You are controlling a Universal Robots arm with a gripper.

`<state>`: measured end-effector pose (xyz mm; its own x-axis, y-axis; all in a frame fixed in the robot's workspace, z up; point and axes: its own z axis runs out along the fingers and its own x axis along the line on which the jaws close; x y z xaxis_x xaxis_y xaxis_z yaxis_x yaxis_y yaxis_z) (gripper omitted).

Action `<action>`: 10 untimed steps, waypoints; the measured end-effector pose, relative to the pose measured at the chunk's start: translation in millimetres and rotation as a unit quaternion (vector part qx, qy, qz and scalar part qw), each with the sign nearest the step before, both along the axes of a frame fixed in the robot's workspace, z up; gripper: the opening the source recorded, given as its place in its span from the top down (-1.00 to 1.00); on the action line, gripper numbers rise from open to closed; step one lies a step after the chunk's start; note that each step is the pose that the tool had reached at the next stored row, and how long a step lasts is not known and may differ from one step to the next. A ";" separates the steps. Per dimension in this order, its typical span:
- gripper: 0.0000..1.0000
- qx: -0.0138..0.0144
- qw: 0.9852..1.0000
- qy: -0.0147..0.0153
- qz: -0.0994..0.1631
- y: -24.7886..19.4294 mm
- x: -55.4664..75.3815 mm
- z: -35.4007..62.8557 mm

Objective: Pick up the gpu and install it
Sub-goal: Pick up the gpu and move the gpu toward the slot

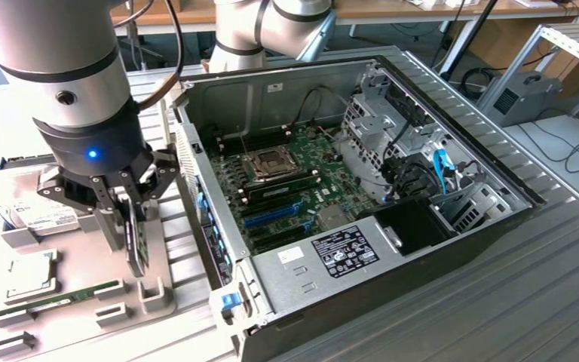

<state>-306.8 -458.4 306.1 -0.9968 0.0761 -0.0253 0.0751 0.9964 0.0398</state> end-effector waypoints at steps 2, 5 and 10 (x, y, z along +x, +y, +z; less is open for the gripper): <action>0.47 0.000 1.000 0.000 0.000 0.0 0.0 0.6; 0.47 0.000 1.000 0.000 0.000 0.0 0.0 1.7; 0.47 0.000 1.000 0.000 0.000 0.0 0.0 3.3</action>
<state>-306.8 -458.4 309.4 -0.9968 0.0761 -0.0253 0.0751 0.9964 0.0390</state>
